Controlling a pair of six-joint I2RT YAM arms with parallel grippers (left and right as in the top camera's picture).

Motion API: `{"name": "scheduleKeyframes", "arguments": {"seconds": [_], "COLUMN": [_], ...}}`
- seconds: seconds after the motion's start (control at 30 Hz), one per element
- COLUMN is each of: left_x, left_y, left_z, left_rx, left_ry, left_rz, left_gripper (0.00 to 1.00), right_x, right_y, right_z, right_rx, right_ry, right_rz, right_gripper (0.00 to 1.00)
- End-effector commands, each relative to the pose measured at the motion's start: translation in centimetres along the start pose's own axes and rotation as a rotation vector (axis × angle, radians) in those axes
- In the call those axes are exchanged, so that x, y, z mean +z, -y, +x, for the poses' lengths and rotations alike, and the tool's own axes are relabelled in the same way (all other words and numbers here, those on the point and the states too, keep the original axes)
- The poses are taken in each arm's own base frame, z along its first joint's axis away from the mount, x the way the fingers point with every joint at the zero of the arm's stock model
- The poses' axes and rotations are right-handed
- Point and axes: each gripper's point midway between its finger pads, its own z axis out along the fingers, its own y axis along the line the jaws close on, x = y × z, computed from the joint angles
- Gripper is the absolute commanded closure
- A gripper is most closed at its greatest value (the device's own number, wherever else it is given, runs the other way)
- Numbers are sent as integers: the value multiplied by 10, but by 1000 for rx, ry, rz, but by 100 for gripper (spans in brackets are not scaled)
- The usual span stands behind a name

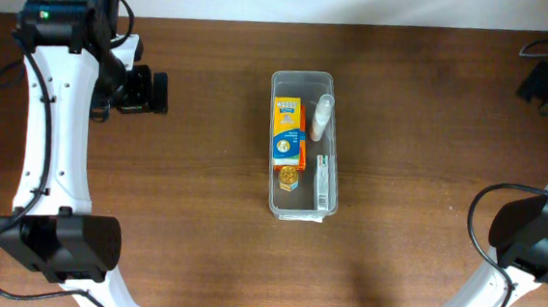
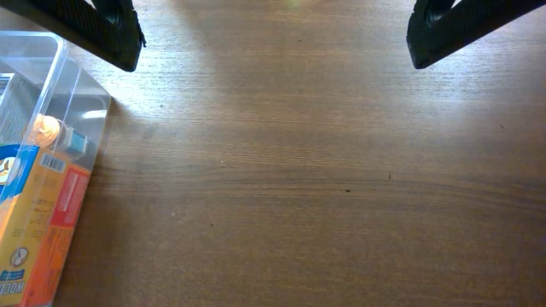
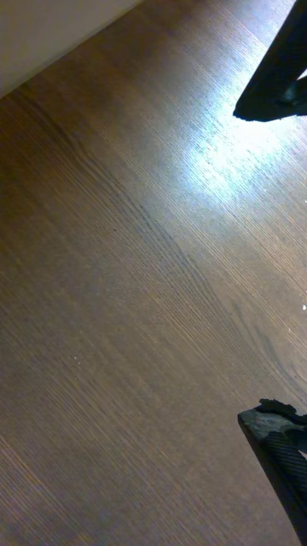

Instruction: Pack container

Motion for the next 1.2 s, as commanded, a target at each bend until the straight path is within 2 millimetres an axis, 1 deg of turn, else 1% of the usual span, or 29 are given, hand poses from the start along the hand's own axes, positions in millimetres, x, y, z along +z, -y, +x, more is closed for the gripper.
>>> {"name": "scheduleKeyframes", "arguments": {"seconds": [0.0, 0.07, 0.13, 0.2, 0.27, 0.37, 0.43, 0.47, 0.53, 0.63, 0.77, 0.9, 1.07, 1.17], "left_x": [-4, -9, -17, -31, -51, -75, -83, -85, -85, -81, -73, -65, -54, -53], "left_y": [2, 2, -4, -11, -17, -23, -27, -31, -35, -37, -37, -38, -37, -37], "left_z": [2, 1, -6, -14, -19, -11, 0, 8, 17, 25, 32, 44, 71, 87], "left_rx": [-2, -1, 1, 0, -4, -12, -16, -20, -25, -31, -39, -49, -51, -53], "left_ry": [9, 30, 87, 165, 253, 332, 353, 364, 387, 453, 595, 761, 950, 1071], "left_rz": [11, 10, -27, -66, -104, -140, -160, -180, -196, -198, -186, -171, -137, -120], "left_gripper": [1, 1, 0, 1, 1, 1, 1, 0, 1, 1, 1, 1, 0, 1], "right_x": [0, 0, 0, 0, 0, 0, 0, 0, 0, 0, 0, 0, 0, 0], "right_y": [7, 7, 7, 7, 7, 7, 7, 7, 7, 7, 7, 7, 7, 7], "right_z": [-3, -3, -3, -3, -3, -3, -3, -3, -3, -3, -3, -3, -3, -3], "right_rx": [13, 13, 13, 13, 13, 13, 13, 13, 13, 13, 13, 13, 13, 13], "right_ry": [8, 8, 8, 8, 8, 8, 8, 8, 8, 8, 8, 8, 8, 8], "right_rz": [20, 20, 20, 20, 20, 20, 20, 20, 20, 20, 20, 20, 20, 20], "right_gripper": [2, 2, 2, 2, 2, 2, 2, 2, 2, 2, 2, 2, 1, 2]}}
